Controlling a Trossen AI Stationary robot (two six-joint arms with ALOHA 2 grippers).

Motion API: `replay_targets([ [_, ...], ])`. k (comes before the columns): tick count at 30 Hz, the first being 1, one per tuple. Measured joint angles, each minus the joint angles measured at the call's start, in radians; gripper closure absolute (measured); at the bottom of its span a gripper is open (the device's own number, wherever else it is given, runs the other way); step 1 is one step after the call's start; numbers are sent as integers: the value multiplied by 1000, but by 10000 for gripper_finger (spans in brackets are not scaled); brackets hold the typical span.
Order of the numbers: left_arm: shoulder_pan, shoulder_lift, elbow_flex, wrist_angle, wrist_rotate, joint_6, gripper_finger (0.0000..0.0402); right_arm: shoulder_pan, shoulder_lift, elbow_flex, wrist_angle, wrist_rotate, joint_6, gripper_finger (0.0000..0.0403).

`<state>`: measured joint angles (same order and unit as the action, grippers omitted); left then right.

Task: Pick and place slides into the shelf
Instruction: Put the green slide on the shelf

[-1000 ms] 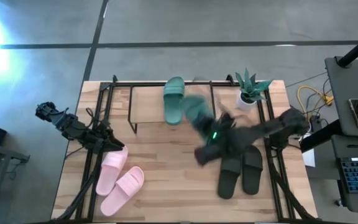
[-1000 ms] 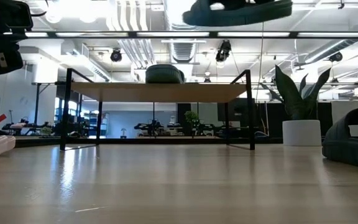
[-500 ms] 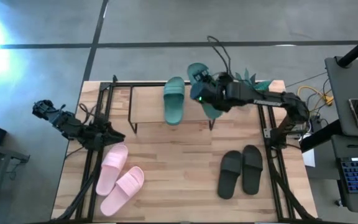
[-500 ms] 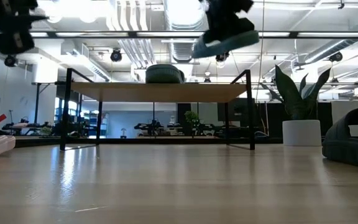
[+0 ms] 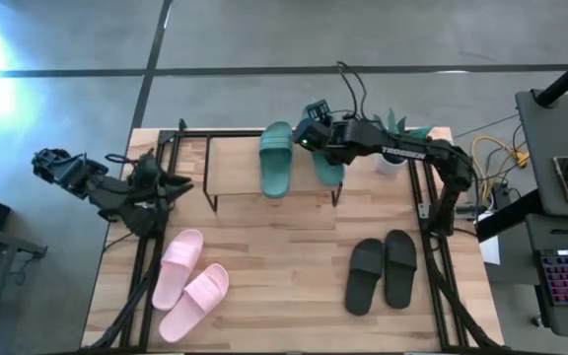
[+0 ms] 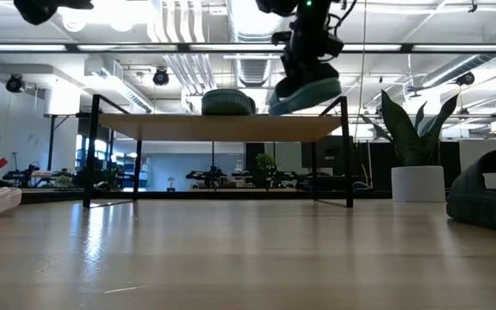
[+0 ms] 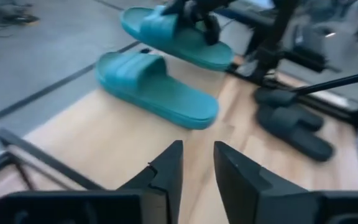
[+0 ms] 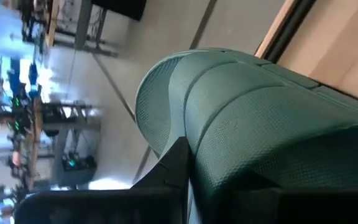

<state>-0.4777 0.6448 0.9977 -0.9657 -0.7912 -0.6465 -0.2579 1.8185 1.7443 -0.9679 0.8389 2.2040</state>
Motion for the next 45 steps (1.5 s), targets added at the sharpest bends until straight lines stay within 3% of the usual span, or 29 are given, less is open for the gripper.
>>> replay_targets([
  [8,108,77,88,-34,-15,87,395,-3,72,0,133,-8,46,380],
  [15,222,87,87,-18,-22,151,400,-2,91,0,138,-4,37,380],
  [19,309,101,87,92,-3,277,400,5,91,0,138,1,45,380],
  [24,499,187,87,211,166,416,400,16,91,2,154,-2,74,380],
  [30,687,300,83,233,320,443,400,22,90,8,166,-20,74,380],
  [45,714,387,86,305,424,498,400,20,86,10,85,-150,50,367],
])
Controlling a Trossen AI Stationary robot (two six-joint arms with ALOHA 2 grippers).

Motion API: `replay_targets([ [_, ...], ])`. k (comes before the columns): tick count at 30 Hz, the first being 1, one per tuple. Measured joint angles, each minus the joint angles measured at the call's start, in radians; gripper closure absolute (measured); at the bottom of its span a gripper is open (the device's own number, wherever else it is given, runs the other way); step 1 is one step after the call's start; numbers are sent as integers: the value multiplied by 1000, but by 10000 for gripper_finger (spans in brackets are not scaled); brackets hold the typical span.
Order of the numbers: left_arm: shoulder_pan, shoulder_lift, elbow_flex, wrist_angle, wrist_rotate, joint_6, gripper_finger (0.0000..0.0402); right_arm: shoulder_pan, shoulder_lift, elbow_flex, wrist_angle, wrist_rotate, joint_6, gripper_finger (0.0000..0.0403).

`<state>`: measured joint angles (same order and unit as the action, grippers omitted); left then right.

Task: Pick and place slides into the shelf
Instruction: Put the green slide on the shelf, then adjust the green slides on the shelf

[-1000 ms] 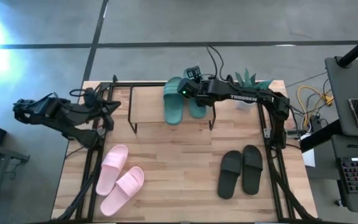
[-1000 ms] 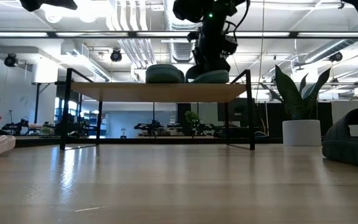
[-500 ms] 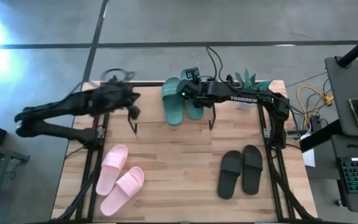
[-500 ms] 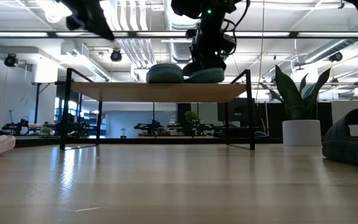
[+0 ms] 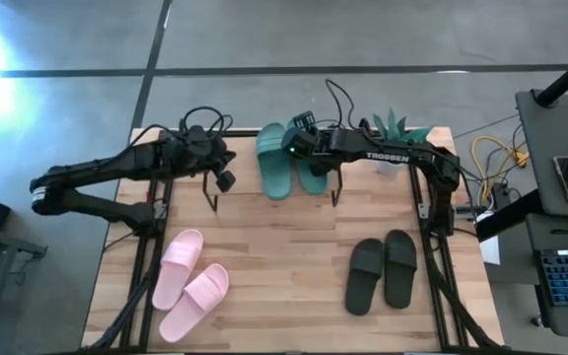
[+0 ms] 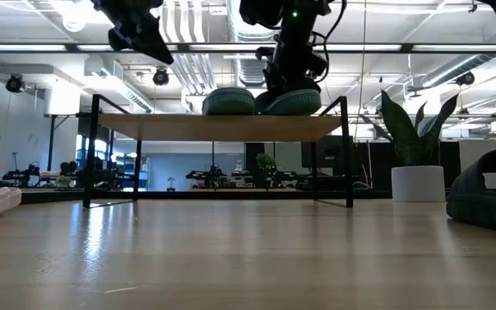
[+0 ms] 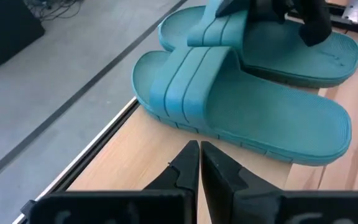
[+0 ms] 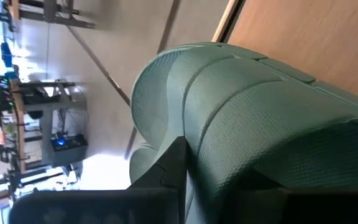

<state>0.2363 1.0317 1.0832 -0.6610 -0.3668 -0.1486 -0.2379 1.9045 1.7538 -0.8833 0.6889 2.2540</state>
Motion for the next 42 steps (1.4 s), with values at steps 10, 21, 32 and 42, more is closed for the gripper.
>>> replay_targets([
  [10,-1,-32,0,-1,111,-32,400,-19,-1,0,-3,-56,-76,337],
  [21,-1,-32,-3,-2,119,-28,400,-14,-19,6,-12,-147,-239,311],
  [32,-1,-11,-11,0,118,-27,400,4,-81,46,-72,-181,-330,291],
  [42,-1,-6,-11,44,119,-18,400,7,-96,46,-145,-472,-455,286],
])
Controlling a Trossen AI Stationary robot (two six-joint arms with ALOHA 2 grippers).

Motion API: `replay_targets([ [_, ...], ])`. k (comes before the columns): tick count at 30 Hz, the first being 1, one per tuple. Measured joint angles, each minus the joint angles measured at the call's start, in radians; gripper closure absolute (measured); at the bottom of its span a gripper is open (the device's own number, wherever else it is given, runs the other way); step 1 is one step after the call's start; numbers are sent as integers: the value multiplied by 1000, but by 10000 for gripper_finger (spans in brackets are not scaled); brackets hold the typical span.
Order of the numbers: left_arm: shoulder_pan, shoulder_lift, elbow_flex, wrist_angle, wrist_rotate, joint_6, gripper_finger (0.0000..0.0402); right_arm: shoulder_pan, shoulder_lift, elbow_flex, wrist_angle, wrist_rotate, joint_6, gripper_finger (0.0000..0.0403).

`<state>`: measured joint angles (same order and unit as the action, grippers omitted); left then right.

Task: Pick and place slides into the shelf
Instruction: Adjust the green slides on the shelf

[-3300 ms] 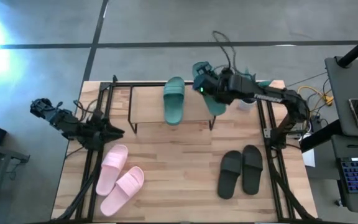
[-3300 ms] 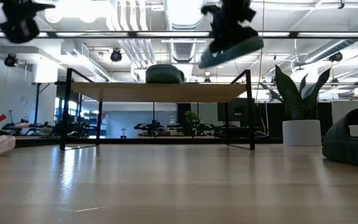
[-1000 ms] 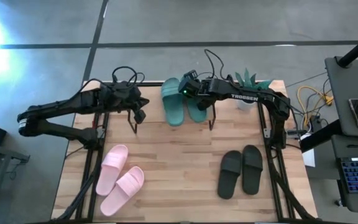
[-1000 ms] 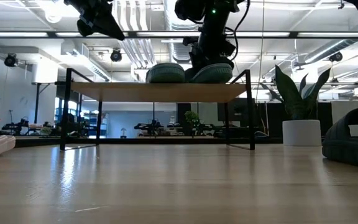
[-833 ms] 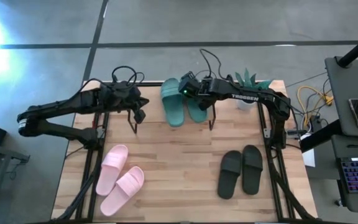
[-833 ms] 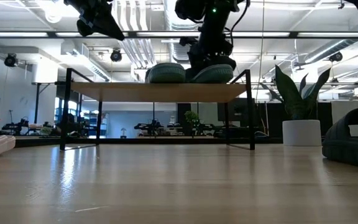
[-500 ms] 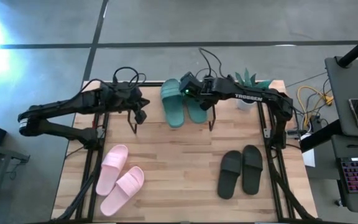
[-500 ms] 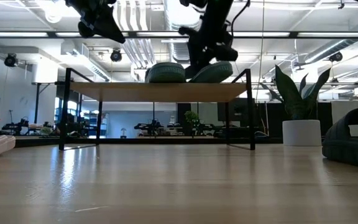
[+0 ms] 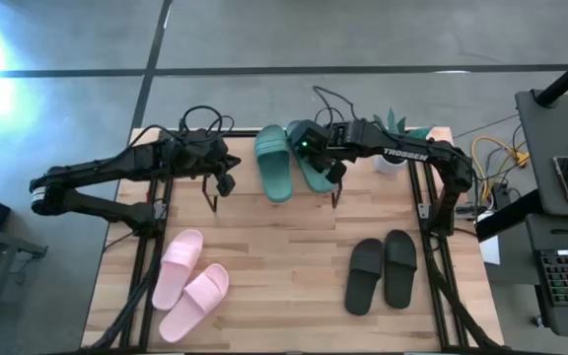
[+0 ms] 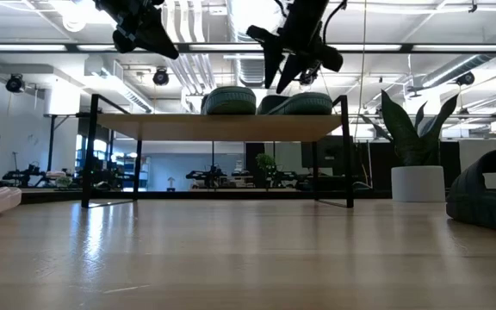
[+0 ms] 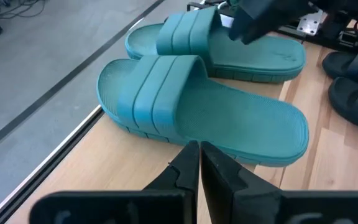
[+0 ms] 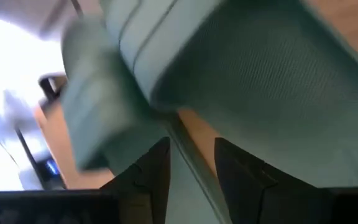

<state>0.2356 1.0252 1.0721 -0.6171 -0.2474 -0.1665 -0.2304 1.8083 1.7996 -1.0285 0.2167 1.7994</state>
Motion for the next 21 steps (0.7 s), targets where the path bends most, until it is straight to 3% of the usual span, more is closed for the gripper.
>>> replay_targets([
  [6,0,0,0,-38,16,0,400,54,-25,36,-8,-5,-371,286],
  [10,0,-8,-1,-78,89,-3,400,98,-34,101,-15,17,-659,292],
  [14,-1,-13,-8,-83,117,-14,400,105,-29,172,-147,18,-950,302],
  [18,0,-14,-31,-82,121,-64,400,55,-24,228,-345,19,-907,331],
  [21,1,-13,-52,-75,138,-115,400,10,-25,254,-433,24,-1022,379],
])
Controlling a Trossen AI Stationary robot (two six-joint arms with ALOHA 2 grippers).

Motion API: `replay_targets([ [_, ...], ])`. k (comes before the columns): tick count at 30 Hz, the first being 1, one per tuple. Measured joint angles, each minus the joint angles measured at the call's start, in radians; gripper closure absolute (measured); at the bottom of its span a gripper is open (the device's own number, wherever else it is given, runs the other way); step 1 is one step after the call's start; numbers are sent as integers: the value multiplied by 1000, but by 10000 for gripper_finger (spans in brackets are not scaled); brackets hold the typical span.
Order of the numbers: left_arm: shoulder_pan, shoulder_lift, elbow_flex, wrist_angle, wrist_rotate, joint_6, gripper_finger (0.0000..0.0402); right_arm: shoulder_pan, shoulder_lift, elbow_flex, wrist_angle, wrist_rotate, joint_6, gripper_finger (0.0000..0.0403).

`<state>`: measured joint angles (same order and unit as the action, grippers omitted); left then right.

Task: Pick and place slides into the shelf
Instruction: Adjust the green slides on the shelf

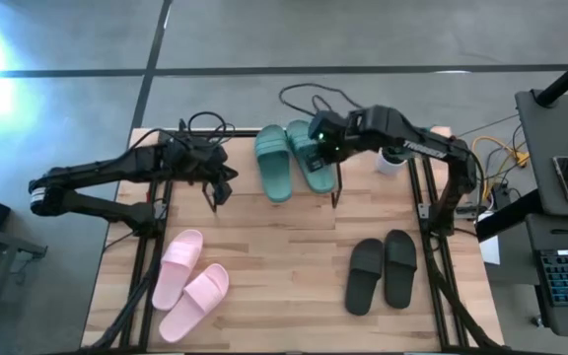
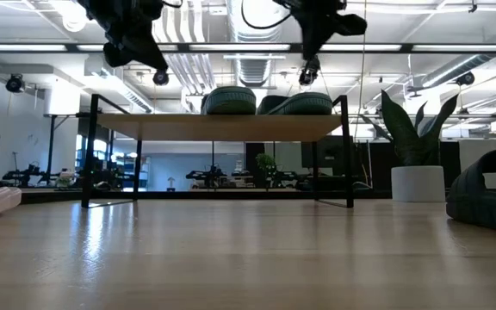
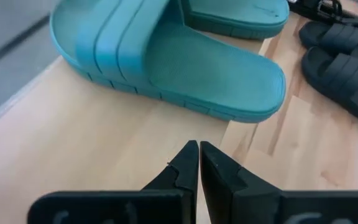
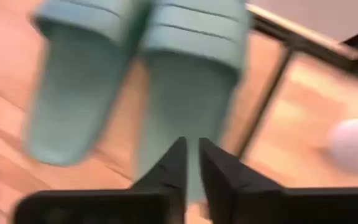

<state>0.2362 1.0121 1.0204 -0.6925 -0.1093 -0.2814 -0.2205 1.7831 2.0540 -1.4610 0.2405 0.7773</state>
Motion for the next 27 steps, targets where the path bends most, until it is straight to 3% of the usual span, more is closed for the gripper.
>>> replay_targets([
  [5,18,16,-18,59,5,-124,400,-92,0,-8,-56,-8,-178,393],
  [13,100,47,-15,105,-19,-210,400,-252,1,-93,1,-9,-318,394],
  [18,120,51,-10,109,-31,-210,400,-280,3,-168,101,-86,-377,394],
  [27,168,-23,33,-32,-110,-179,400,-280,62,-225,232,-91,-435,394],
])
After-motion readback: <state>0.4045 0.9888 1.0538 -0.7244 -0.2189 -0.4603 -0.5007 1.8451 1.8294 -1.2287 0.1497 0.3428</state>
